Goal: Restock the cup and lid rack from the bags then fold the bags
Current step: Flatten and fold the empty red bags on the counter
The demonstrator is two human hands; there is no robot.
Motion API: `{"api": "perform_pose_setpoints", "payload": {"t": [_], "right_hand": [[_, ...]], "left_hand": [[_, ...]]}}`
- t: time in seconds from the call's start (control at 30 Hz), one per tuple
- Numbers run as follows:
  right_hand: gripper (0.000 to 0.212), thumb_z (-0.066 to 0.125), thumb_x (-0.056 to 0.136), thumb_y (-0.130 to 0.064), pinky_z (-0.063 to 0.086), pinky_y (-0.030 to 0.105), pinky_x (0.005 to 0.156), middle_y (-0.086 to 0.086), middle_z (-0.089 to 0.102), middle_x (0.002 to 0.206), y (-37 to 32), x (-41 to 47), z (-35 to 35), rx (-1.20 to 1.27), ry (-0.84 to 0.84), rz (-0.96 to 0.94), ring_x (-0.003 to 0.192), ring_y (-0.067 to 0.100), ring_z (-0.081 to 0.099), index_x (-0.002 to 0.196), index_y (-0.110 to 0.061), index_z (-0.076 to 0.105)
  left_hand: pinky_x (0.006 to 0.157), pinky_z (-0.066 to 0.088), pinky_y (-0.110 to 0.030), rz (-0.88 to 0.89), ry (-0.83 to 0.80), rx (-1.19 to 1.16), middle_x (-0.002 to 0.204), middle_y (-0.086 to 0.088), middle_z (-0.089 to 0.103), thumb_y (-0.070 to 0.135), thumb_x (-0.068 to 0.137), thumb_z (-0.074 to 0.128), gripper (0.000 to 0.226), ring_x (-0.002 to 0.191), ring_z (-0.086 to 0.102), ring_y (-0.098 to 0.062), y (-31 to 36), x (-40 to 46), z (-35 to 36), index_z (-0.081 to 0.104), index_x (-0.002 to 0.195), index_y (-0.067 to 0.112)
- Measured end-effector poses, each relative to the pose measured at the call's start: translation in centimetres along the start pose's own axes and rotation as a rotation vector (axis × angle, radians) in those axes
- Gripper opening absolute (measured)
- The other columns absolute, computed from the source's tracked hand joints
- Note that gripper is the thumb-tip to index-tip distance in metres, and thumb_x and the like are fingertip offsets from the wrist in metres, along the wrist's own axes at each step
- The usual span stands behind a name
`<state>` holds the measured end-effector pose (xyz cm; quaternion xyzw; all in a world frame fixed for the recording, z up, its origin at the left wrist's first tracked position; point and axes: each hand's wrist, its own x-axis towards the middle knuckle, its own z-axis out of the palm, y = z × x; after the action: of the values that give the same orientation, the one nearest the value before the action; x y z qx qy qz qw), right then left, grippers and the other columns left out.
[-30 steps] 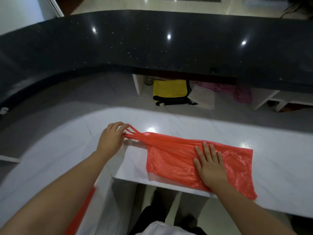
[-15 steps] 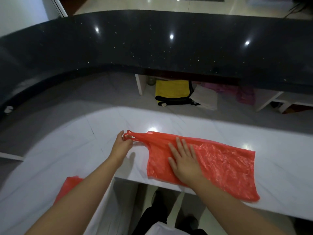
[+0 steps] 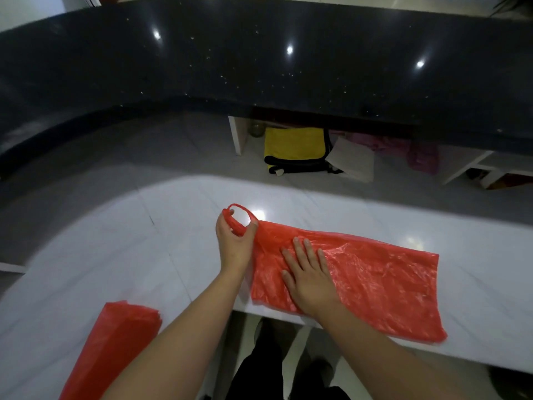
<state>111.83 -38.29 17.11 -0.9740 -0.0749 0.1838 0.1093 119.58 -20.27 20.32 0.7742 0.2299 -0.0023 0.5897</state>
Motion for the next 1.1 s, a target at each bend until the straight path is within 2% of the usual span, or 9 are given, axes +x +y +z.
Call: {"api": "perform_pose_setpoints", "payload": {"t": [0.23, 0.37, 0.43, 0.53, 0.63, 0.8, 0.97, 1.03, 1.1], "right_hand": [[0.062, -0.001, 0.101, -0.061, -0.019, 0.044, 0.121, -0.006, -0.031, 0.163, 0.0, 0.3, 0.2, 0.037, 0.032, -0.01, 0.145, 0.013, -0.039, 0.158, -0.037, -0.01], [0.058, 0.02, 0.108, -0.047, -0.014, 0.039, 0.124, -0.009, -0.016, 0.166, 1.1, 0.2, -0.5, 0.184, 0.026, -0.062, 0.149, 0.008, -0.028, 0.161, -0.03, 0.006], [0.054, 0.029, 0.109, -0.038, 0.002, 0.039, 0.128, -0.013, -0.001, 0.167, 1.7, -0.3, -1.2, 0.436, 0.071, -0.037, 0.154, 0.008, -0.007, 0.16, -0.031, 0.017], [0.049, 0.036, 0.108, -0.033, 0.021, 0.036, 0.124, -0.021, 0.016, 0.163, 2.8, -1.7, -2.2, 0.777, 0.305, 0.164, 0.15, 0.003, 0.018, 0.156, -0.038, 0.028], [0.053, 0.029, 0.108, -0.041, 0.012, 0.031, 0.123, -0.023, 0.002, 0.166, 3.9, -2.9, -2.6, 0.621, 0.347, 0.165, 0.152, -0.002, 0.005, 0.158, -0.044, 0.011], [0.058, 0.009, 0.107, -0.048, -0.006, 0.041, 0.126, -0.014, -0.021, 0.165, 4.2, -2.8, -1.3, 0.11, 0.118, -0.119, 0.15, 0.005, -0.024, 0.16, -0.031, -0.009], [0.061, 0.0, 0.105, -0.053, -0.007, 0.047, 0.125, -0.012, -0.026, 0.164, 4.2, -2.0, -0.2, 0.006, 0.041, -0.082, 0.148, 0.008, -0.031, 0.16, -0.028, -0.011], [0.062, -0.002, 0.104, -0.054, -0.008, 0.047, 0.125, -0.012, -0.026, 0.164, 4.2, -1.6, -0.1, 0.012, 0.04, -0.081, 0.148, 0.009, -0.031, 0.159, -0.029, -0.012], [0.061, 0.0, 0.104, -0.053, -0.009, 0.046, 0.125, -0.012, -0.024, 0.165, 4.3, -0.8, -0.4, 0.006, 0.042, -0.101, 0.148, 0.008, -0.032, 0.16, -0.029, -0.011]], "left_hand": [[0.099, 0.055, -0.037, 0.049, -0.015, -0.031, 0.115, 0.025, 0.069, 0.051, 0.087, 0.07, 0.065, 0.095, 0.065, 0.013, 0.8, -1.3, 1.7, 0.024, 0.133, 0.043], [0.102, 0.036, -0.009, 0.337, -0.278, 0.303, 0.147, 0.025, 0.036, 0.028, 0.103, 0.054, 0.074, 0.125, 0.04, 0.017, 0.7, -2.4, 2.3, 0.006, 0.157, 0.044], [0.12, 0.026, -0.021, 0.587, -0.344, 0.542, 0.164, 0.007, 0.021, 0.003, 0.098, 0.049, 0.075, 0.15, 0.02, -0.001, -0.2, -2.1, 2.6, 0.013, 0.161, 0.022], [0.127, 0.009, -0.043, 0.746, -0.413, 0.885, 0.169, -0.009, 0.001, 0.002, 0.096, 0.031, 0.07, 0.156, -0.004, -0.025, -1.1, -1.6, 3.3, 0.009, 0.162, 0.013], [0.126, -0.007, -0.041, 0.782, -0.542, 1.081, 0.169, -0.008, -0.008, 0.013, 0.091, 0.012, 0.071, 0.154, -0.017, -0.022, -1.9, -1.4, 3.9, -0.003, 0.161, 0.013], [0.124, -0.013, -0.035, 0.827, -0.658, 1.177, 0.169, -0.01, -0.006, 0.036, 0.088, 0.011, 0.079, 0.155, -0.014, -0.021, -2.7, -1.2, 4.1, -0.002, 0.16, 0.006], [0.124, -0.002, -0.027, 0.574, -0.61, 0.747, 0.166, 0.007, -0.001, 0.026, 0.1, 0.035, 0.069, 0.154, -0.007, -0.011, -1.8, -1.6, 3.3, 0.007, 0.161, 0.012], [0.116, 0.026, -0.028, 0.326, -0.36, 0.519, 0.148, 0.015, 0.033, 0.032, 0.104, 0.041, 0.052, 0.142, 0.031, -0.008, -0.9, -2.1, 3.2, 0.035, 0.153, 0.02], [0.093, 0.046, -0.033, 0.084, -0.236, 0.361, 0.113, 0.018, 0.058, 0.042, 0.096, 0.047, 0.029, 0.109, 0.06, -0.008, 0.4, -2.0, 3.5, 0.062, 0.119, 0.032]]}}
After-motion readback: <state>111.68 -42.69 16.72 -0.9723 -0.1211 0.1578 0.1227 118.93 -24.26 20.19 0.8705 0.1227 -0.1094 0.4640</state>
